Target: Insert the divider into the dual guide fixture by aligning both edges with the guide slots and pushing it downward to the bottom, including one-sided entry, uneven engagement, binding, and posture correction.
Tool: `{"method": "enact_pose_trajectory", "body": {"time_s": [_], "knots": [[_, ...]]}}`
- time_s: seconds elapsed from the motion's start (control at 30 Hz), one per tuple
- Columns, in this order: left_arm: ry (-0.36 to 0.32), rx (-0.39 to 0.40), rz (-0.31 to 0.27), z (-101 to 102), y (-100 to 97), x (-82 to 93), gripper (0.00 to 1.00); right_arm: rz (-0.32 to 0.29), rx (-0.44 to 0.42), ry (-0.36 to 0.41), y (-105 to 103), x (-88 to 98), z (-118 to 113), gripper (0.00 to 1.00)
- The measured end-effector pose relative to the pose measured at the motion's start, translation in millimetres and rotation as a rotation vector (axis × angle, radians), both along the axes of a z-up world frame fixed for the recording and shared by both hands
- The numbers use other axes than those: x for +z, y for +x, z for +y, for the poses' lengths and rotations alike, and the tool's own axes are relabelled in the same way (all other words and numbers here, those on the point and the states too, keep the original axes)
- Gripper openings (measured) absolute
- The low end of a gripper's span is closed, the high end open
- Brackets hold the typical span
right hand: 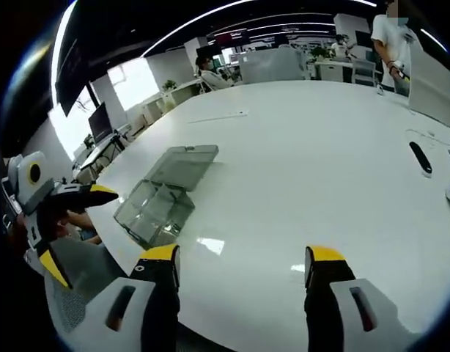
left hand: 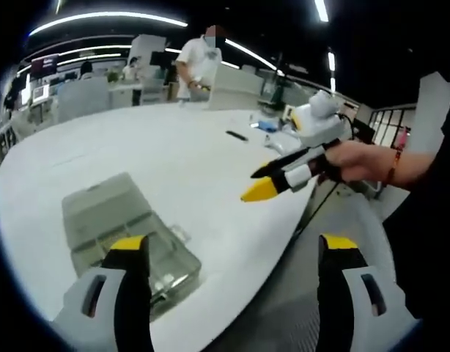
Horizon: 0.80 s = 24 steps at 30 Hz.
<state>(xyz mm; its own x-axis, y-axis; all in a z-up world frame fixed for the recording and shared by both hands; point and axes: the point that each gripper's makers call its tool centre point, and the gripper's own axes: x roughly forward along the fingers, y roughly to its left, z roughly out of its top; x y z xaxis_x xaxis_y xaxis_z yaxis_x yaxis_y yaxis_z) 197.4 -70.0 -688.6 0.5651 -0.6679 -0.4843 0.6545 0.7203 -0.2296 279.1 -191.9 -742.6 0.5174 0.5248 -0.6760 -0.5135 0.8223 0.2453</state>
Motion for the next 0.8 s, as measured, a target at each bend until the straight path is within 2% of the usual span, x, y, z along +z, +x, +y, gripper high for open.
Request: {"method": "enact_pose_trajectory", "body": {"time_s": [0.23,0.4,0.5,0.8], "knots": [[0.043,-0.008,0.001,-1.7,-1.2,-5.6,0.94,0.008,-0.021,-0.001,3.3,-5.4,-9.9,0.66],[0.031,-0.004,-0.005,-3.3,1.7,-2.5,0.95,0.03,-0.035,-0.016,5.4,-13.3,-16.9,0.66],[0.025,0.002,-0.009,-3.2,2.4,-0.7,0.97,0.023,-0.048,-0.018,9.0,-14.2,-20.2,0.65],[0.032,0.012,0.011,0.8,1.4,-5.0,0.96,0.05,-0.075,-0.063,18.5,-24.7,-29.6,0.63]]}}
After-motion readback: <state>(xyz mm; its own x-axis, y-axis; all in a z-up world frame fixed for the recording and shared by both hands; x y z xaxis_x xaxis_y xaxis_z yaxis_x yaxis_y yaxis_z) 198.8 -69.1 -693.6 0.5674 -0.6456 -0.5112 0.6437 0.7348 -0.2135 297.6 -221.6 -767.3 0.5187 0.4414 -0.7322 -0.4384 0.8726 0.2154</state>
